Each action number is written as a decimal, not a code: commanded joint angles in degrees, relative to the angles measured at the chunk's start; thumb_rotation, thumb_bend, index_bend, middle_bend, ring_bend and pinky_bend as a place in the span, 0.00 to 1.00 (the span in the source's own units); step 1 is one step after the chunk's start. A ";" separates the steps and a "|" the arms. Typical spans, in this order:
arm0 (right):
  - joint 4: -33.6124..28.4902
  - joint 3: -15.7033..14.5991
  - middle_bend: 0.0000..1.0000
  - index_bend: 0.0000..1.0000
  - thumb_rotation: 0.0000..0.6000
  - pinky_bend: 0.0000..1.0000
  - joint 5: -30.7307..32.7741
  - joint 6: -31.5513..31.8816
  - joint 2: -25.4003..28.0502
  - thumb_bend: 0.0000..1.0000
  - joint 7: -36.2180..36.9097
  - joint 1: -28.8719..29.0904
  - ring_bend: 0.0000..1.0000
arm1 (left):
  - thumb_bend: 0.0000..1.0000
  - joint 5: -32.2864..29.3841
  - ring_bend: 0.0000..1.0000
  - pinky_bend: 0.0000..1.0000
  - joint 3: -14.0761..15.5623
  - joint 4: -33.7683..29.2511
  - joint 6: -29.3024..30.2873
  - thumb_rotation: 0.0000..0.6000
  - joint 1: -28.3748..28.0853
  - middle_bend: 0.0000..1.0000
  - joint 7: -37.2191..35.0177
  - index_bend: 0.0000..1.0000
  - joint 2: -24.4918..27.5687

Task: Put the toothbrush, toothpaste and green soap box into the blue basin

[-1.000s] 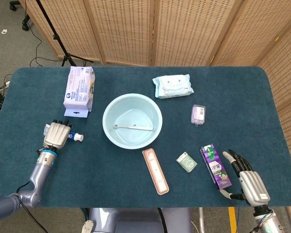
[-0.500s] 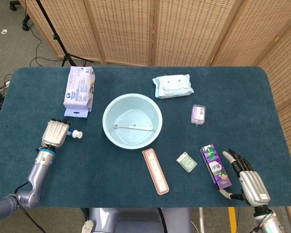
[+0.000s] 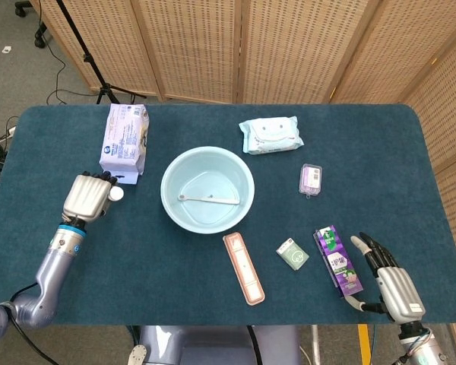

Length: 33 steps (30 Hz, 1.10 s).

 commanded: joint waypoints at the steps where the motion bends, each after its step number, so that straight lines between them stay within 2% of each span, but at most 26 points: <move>1: 0.00 0.03 0.00 0.05 1.00 0.08 -0.10 0.16 0.11 0.05 0.27 -0.04 0.00 | 0.47 0.45 0.51 0.46 -2.32 -3.87 1.83 1.00 -0.66 0.42 0.18 0.76 2.69; 9: 0.00 0.04 0.00 0.05 1.00 0.08 -0.14 0.21 0.49 0.05 1.29 -0.04 0.00 | 0.47 -0.42 0.51 0.46 -5.92 -7.64 3.08 1.00 -3.12 0.42 1.63 0.76 3.59; 13: 0.14 0.21 0.00 0.05 1.00 0.08 0.23 0.08 0.65 0.05 1.93 0.04 0.00 | 0.47 0.27 0.51 0.46 -7.58 -7.93 4.05 1.00 -5.28 0.42 1.83 0.76 0.70; 21: 0.55 0.50 0.00 0.05 1.00 0.08 0.88 -0.25 0.91 0.05 3.14 0.21 0.00 | 0.47 0.65 0.51 0.46 -8.92 -6.03 4.01 1.00 -10.09 0.42 4.40 0.76 -6.75; 33: 1.01 0.70 0.00 0.05 1.00 0.08 0.98 -0.16 1.52 0.05 5.47 0.27 0.00 | 0.45 -1.53 0.51 0.46 -8.60 -2.12 3.33 1.00 -15.04 0.42 8.92 0.76 -15.50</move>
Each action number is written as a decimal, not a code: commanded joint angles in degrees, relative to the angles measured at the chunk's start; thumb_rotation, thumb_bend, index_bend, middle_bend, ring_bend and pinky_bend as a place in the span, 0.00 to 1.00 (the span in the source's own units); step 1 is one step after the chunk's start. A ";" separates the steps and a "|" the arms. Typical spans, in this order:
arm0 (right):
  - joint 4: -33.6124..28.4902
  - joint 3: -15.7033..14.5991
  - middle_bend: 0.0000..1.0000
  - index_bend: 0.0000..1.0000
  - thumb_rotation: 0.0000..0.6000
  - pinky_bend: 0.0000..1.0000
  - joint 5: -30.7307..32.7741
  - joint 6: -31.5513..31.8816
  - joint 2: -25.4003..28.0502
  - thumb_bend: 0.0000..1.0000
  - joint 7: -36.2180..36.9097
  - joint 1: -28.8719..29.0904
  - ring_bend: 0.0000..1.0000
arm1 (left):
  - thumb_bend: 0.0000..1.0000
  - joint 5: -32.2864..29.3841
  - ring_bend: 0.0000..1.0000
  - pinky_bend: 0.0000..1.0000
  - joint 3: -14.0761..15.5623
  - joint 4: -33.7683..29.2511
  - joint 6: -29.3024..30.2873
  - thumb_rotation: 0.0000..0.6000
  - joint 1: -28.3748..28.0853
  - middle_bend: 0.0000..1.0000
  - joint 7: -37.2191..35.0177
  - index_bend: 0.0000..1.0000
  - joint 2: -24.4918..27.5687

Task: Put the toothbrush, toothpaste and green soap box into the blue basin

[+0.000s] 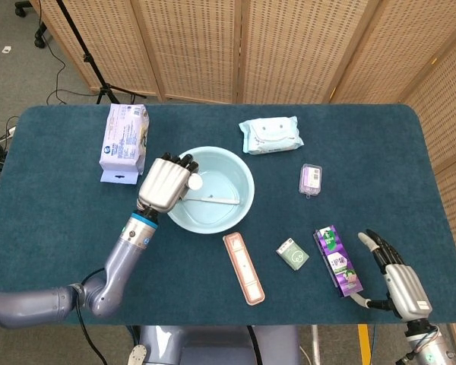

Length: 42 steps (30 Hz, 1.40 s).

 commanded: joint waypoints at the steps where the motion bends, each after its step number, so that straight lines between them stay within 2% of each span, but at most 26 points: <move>1: 0.10 0.10 0.00 0.05 1.00 0.08 0.14 0.05 0.16 0.05 0.44 0.00 0.00 | 0.45 -0.13 0.51 0.46 0.53 1.98 -0.13 1.00 -0.98 0.42 0.51 0.76 -1.99; 6: 0.23 0.20 0.00 0.05 1.00 0.08 0.31 0.01 0.36 0.05 1.00 0.02 0.00 | 0.43 0.13 0.51 0.46 0.68 4.14 -0.04 1.00 -1.69 0.42 -0.16 0.76 -4.21; 8: 0.30 0.25 0.00 0.05 1.00 0.08 0.41 -0.03 0.35 0.05 1.02 0.03 0.00 | 0.42 0.32 0.50 0.46 0.74 4.79 -0.11 1.00 -1.88 0.38 -0.68 0.73 -4.88; 11: 0.40 0.25 0.00 0.05 1.00 0.08 0.51 -0.21 0.30 0.05 1.02 0.09 0.00 | 0.38 -0.33 0.35 0.40 0.82 4.87 -0.87 1.00 -2.02 0.24 -0.95 0.57 -5.05; 13: 0.45 0.25 0.00 0.05 1.00 0.08 0.64 -0.40 0.26 0.05 0.94 0.15 0.00 | 0.34 -1.27 0.16 0.26 0.79 4.52 -1.44 1.00 -2.08 0.08 -0.65 0.42 -4.87; 15: 0.44 0.24 0.00 0.05 1.00 0.08 0.76 -0.62 0.22 0.05 0.82 0.21 0.00 | 0.32 -2.15 0.07 0.17 0.75 4.16 -1.88 1.00 -2.15 0.01 -0.21 0.33 -4.53; 17: 0.41 0.25 0.00 0.05 1.00 0.08 0.76 -0.66 0.18 0.05 0.74 0.23 0.00 | 0.29 -2.48 0.02 0.12 0.71 4.10 -1.73 1.00 -2.12 0.00 -0.07 0.26 -4.45; 22: 0.39 0.21 0.00 0.05 1.00 0.08 0.82 -0.78 -0.01 0.05 0.12 0.23 0.00 | 0.23 -4.07 0.00 0.05 0.48 3.21 -1.56 1.00 -1.03 0.00 -1.38 0.20 -2.81; 28: 0.39 0.12 0.00 0.05 1.00 0.08 0.89 -1.04 -0.26 0.05 -0.73 0.27 0.00 | 0.21 -5.75 0.00 0.02 0.80 -0.72 -1.61 1.00 1.21 0.00 -3.44 0.19 1.30; 33: 0.47 0.00 0.00 0.05 1.00 0.08 1.51 -1.96 -0.79 0.05 -2.61 0.47 0.00 | 0.21 -4.61 0.00 0.02 5.04 -12.09 -0.97 1.00 8.20 0.00 -9.40 0.19 11.63; 37: -0.04 -0.01 0.00 0.05 1.00 0.08 2.95 -2.95 -1.48 0.05 -5.91 0.57 0.00 | 0.22 -1.47 0.00 0.02 10.23 -20.06 0.71 1.00 14.63 0.00 -13.95 0.21 20.67; 39: -0.34 0.03 0.00 0.05 1.00 0.08 3.44 -3.19 -1.96 0.05 -7.55 0.59 0.00 | 0.24 1.96 0.00 0.02 13.15 -21.65 2.10 1.00 17.66 0.00 -16.28 0.25 23.45; 40: -0.48 0.00 0.00 0.05 1.00 0.08 3.68 -3.47 -2.30 0.05 -8.50 0.65 0.00 | 0.24 5.12 0.00 0.02 15.63 -21.86 3.40 1.00 19.93 0.00 -17.61 0.27 25.03; 42: -0.55 0.02 0.00 0.05 1.00 0.08 4.12 -3.75 -2.82 0.05 -9.98 0.71 0.00 | 0.24 9.59 0.00 0.02 18.66 -21.33 5.27 1.00 22.75 0.00 -19.31 0.28 26.70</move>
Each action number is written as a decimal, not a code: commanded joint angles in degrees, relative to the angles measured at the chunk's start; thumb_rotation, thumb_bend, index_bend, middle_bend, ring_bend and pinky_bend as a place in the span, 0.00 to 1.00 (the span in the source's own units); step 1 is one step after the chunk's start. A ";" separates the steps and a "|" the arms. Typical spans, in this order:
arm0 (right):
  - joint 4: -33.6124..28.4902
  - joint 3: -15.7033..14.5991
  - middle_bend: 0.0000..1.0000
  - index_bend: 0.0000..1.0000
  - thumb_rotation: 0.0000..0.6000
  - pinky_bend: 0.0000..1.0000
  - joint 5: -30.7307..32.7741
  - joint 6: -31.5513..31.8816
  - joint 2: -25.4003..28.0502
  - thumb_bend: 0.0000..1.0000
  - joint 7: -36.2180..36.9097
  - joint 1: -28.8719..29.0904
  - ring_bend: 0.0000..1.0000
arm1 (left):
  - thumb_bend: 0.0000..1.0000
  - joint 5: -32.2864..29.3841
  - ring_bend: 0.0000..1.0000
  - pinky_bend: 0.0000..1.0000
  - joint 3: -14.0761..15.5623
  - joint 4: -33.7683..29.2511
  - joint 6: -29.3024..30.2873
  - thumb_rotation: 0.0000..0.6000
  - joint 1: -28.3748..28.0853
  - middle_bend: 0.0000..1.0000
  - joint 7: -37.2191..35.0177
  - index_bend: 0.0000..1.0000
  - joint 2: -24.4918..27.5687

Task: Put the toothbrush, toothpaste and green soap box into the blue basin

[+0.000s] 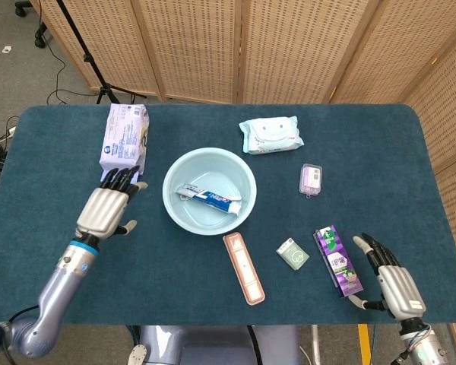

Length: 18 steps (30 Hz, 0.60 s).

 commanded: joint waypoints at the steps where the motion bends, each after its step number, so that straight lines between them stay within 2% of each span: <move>1: -0.33 0.05 0.00 0.05 1.00 0.08 0.98 -0.62 -1.13 0.05 -2.65 0.10 0.00 | 0.24 10.56 0.00 0.02 7.63 -1.69 4.94 1.00 7.49 0.00 -5.91 0.28 5.34; 6: -0.14 -0.05 0.00 0.05 1.00 0.08 1.53 -1.00 -2.83 0.05 -6.49 0.15 0.00 | 0.24 17.92 0.00 0.02 11.31 2.18 11.70 1.00 14.37 0.00 -12.47 0.27 4.79; 10: 0.41 -0.12 0.00 0.05 1.00 0.08 1.93 -1.31 -4.07 0.05 -8.93 0.22 0.00 | 0.24 21.37 0.00 0.02 13.00 5.22 14.86 1.00 18.32 0.00 -16.98 0.18 3.47; 18: -2.34 1.52 0.00 0.05 1.00 0.08 5.75 -4.86 -5.08 0.05 -14.54 2.55 0.00 | 0.24 23.02 0.00 0.02 13.22 7.65 13.70 1.00 20.29 0.00 -20.28 0.15 2.94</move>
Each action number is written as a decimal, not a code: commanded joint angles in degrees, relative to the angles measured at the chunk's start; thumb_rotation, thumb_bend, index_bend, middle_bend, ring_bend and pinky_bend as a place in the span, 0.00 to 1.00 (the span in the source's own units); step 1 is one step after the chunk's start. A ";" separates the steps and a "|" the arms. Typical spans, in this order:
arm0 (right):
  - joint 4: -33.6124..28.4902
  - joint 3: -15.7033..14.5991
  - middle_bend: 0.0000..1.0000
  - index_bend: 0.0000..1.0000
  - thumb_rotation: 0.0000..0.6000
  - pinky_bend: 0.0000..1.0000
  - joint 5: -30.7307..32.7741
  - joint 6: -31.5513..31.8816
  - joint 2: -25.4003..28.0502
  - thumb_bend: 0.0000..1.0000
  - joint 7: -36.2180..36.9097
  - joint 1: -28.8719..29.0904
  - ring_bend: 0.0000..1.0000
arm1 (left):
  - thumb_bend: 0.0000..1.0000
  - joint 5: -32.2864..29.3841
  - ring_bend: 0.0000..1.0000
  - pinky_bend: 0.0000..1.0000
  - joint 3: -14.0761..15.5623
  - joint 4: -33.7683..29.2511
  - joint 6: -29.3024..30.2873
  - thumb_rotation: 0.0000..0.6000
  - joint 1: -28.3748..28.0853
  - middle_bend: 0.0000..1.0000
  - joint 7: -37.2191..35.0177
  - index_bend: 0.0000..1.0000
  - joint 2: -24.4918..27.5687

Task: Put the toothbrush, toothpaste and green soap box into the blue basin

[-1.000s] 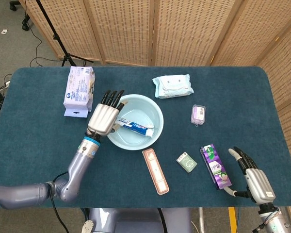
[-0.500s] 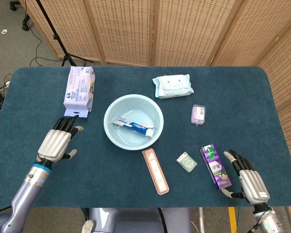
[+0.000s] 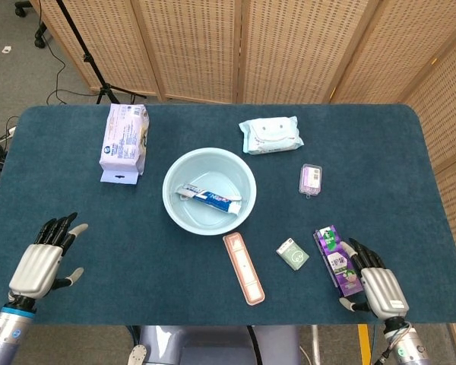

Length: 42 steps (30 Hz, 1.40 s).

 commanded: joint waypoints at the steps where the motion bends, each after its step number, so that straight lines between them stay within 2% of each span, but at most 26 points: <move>1: -2.52 1.66 0.00 0.05 1.00 0.08 1.79 -2.27 -0.53 0.05 -4.02 2.25 0.00 | 0.24 0.86 0.00 0.02 -0.17 0.36 -0.64 1.00 0.38 0.00 -0.86 0.15 0.23; 6: -5.81 3.91 0.00 0.05 1.00 0.08 4.44 -4.71 -1.92 0.05 -10.70 5.42 0.00 | 0.24 0.98 0.00 0.02 -0.87 0.37 -1.32 1.00 0.82 0.00 -2.51 0.14 0.78; 14: -7.39 6.84 0.00 0.05 1.00 0.08 13.77 -8.65 -6.29 0.05 -20.16 10.64 0.00 | 0.24 1.58 0.00 0.02 -1.59 0.77 -3.51 1.00 0.98 0.00 -4.54 0.14 1.10; 21: -5.75 9.96 0.00 0.05 1.00 0.08 23.48 -13.13 -9.34 0.05 -18.21 15.00 0.00 | 0.24 1.73 0.00 0.02 -1.89 0.83 -5.97 1.00 0.78 0.00 -6.17 0.14 1.29; 28: -2.92 10.14 0.00 0.05 1.00 0.08 29.02 -13.79 -11.11 0.05 -20.34 17.83 0.00 | 0.24 2.18 0.00 0.02 -2.66 0.87 -5.88 1.00 1.22 0.00 -7.80 0.14 1.67; 32: -1.66 9.36 0.00 0.05 1.00 0.08 33.05 -15.54 -11.60 0.05 -18.58 18.44 0.00 | 0.25 2.41 0.00 0.02 -2.77 0.88 -6.66 1.00 1.21 0.00 -8.58 0.14 1.84; 42: -0.58 8.13 0.00 0.06 1.00 0.08 33.61 -14.56 -12.51 0.05 -17.93 19.77 0.00 | 0.24 3.54 0.00 0.02 -3.21 0.79 -6.68 1.00 1.73 0.00 -8.89 0.14 1.76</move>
